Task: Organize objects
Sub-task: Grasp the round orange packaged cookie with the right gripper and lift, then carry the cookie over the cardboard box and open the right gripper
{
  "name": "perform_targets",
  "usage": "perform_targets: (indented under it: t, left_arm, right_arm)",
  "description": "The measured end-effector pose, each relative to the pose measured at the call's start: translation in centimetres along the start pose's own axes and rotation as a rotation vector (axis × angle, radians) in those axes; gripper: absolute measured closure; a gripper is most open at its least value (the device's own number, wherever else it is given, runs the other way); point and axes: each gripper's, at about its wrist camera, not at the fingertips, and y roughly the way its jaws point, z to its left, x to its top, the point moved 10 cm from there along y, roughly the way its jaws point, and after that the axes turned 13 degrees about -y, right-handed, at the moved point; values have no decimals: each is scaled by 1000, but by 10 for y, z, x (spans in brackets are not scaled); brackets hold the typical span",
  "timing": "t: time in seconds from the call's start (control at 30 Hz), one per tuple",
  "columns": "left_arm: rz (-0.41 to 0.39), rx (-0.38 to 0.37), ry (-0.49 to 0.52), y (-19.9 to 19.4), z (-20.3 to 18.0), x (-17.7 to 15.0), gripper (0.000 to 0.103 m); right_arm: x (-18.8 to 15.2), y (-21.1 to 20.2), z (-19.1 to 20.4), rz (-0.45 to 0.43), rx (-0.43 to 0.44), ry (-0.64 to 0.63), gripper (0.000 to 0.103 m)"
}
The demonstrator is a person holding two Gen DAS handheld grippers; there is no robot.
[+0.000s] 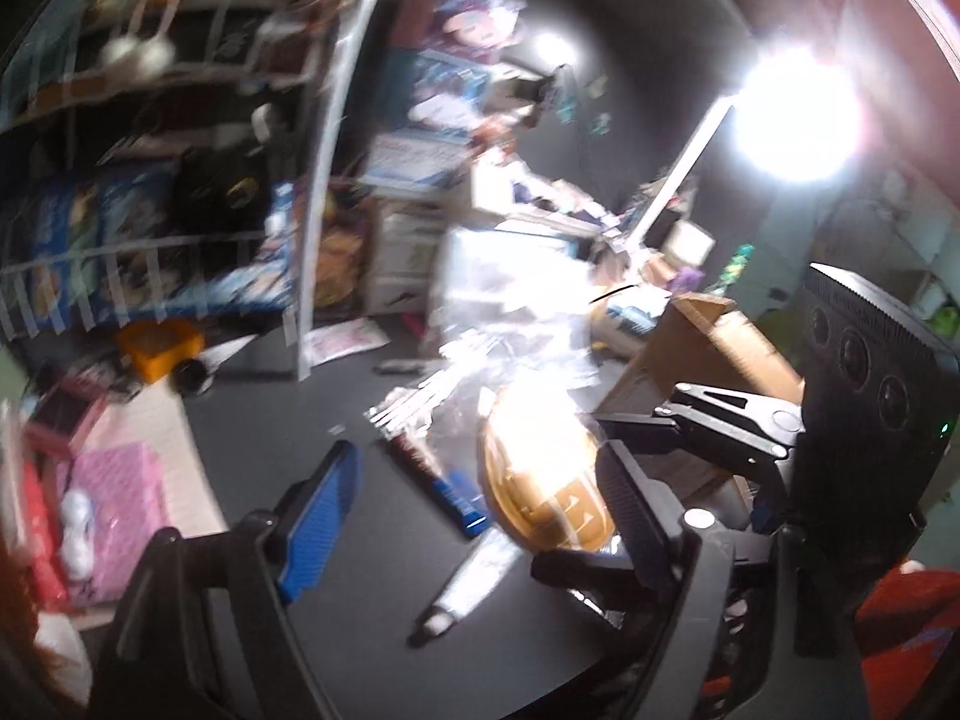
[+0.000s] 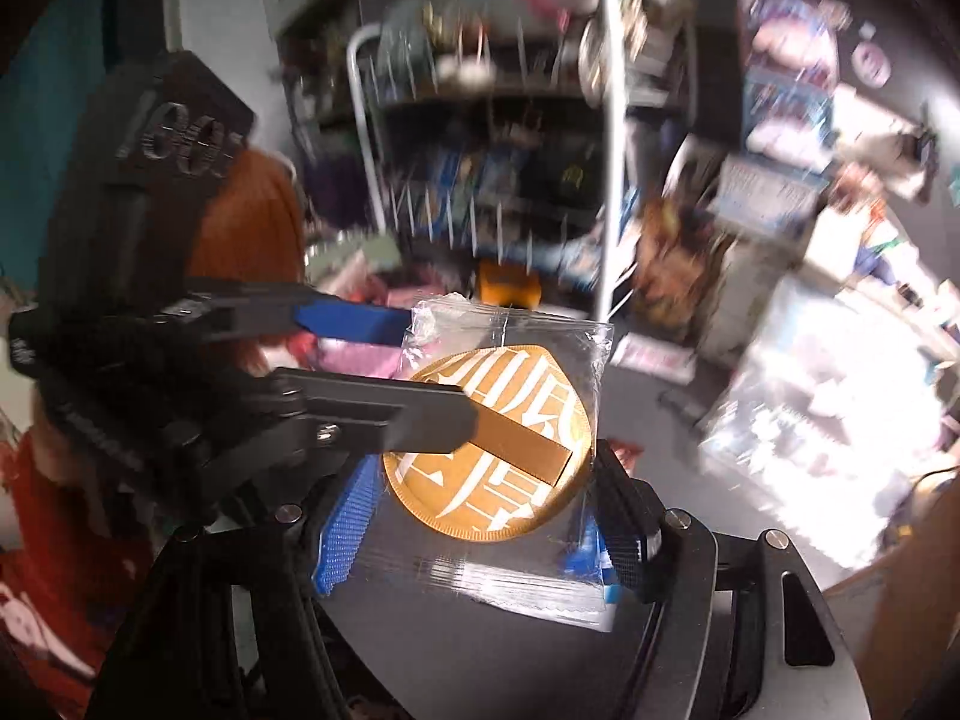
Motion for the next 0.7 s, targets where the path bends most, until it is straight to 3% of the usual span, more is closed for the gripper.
perform_targets:
  t: [0.3,0.7]
  left_arm:
    - [56,-176,127,22,-111,25,63]
    - [219,-264,253,111,-234,12,66]
  right_arm:
    - [3,-84,-49,-68,-127,40,39]
    - [-73,-166,-137,-23,-260,249,39]
